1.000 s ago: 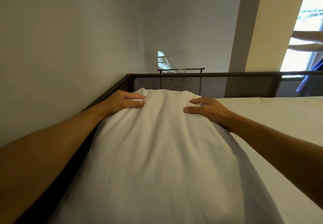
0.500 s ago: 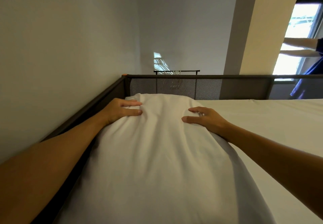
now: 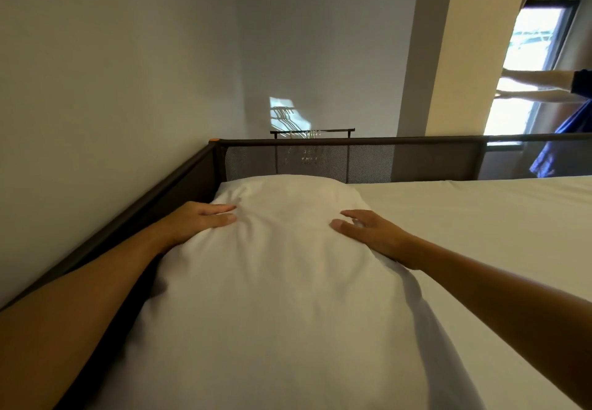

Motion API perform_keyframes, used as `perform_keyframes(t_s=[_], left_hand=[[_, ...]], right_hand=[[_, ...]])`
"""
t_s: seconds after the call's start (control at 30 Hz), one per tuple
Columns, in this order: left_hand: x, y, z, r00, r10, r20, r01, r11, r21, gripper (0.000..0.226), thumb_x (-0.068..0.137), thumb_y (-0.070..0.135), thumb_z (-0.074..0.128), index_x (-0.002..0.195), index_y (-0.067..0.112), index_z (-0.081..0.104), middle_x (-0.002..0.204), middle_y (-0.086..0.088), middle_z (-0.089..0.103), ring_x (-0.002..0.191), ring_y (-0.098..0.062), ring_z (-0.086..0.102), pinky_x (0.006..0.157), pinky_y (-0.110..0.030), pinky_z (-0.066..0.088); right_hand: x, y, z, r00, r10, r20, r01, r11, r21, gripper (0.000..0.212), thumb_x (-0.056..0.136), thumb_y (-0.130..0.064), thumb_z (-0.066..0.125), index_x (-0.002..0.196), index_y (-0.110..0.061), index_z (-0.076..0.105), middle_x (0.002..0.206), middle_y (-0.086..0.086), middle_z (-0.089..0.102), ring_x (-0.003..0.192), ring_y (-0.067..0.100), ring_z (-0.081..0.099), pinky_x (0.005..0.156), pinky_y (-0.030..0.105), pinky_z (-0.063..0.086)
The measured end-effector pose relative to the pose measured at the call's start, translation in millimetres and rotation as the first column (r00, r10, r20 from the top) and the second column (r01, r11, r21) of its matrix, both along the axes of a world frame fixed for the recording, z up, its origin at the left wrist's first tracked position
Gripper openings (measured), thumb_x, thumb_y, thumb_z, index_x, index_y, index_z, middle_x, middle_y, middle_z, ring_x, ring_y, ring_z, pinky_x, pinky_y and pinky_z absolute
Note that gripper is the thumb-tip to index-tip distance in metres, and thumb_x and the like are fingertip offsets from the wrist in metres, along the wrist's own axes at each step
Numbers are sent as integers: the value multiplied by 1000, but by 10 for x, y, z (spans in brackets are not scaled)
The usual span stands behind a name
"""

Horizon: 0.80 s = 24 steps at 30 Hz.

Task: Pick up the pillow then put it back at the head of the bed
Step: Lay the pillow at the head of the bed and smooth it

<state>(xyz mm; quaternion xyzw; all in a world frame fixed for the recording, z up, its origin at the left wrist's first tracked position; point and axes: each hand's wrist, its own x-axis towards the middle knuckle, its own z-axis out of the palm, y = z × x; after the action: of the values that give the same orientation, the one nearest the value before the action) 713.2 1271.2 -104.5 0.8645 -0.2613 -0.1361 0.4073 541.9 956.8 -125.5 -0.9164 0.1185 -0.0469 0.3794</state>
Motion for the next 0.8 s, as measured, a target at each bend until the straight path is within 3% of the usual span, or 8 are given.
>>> perform_keyframes(t_s=[0.1,0.17,0.3,0.43,0.57,0.8], left_hand=[[118,38,133,990,31,141,-60,976,207,92,63,77,62,143,33,46,153,2,42,138,-21,42,111,-36,33],[184,6,249,959,70,274,-152,945,290,105,60,83,50,148,28,39,158,-1,34,145,-23,33,116,-38,26],[169,-327,420,913,57,404,-182,943,278,69,91,57,47,150,24,36,163,-5,22,149,-25,23,117,-34,19],[-22,-893,452,898,-74,433,-111,915,388,53,102,37,32,150,15,34,161,-10,26,147,-31,25,114,-33,21],[-36,-1229,324,895,-171,412,-48,881,471,52,103,32,25,148,11,36,158,-15,29,145,-32,28,115,-38,19],[95,-1176,37,904,-201,378,-30,851,524,56,101,45,21,154,27,21,164,-4,16,150,-27,19,120,-43,15]], right_hand=[[26,-138,101,994,-15,-111,2,992,-123,86,79,-77,30,145,-22,37,155,3,34,137,29,36,105,44,32],[80,-222,240,996,-59,-62,41,965,-257,106,67,-87,23,141,-14,45,150,9,41,133,30,41,98,41,37],[413,-275,457,994,-96,49,107,906,-410,92,75,-79,25,143,-19,41,156,9,31,139,33,34,110,51,30],[825,-105,467,999,-42,35,54,867,-496,79,84,-74,22,145,-27,38,159,5,23,142,37,27,113,58,21],[1067,199,330,1000,15,7,-9,864,-503,59,94,-55,23,145,-29,37,160,6,21,145,33,23,115,52,16],[1084,379,109,999,27,-30,-38,904,-426,77,74,-67,10,138,-38,41,153,-2,34,139,33,32,110,56,24]])
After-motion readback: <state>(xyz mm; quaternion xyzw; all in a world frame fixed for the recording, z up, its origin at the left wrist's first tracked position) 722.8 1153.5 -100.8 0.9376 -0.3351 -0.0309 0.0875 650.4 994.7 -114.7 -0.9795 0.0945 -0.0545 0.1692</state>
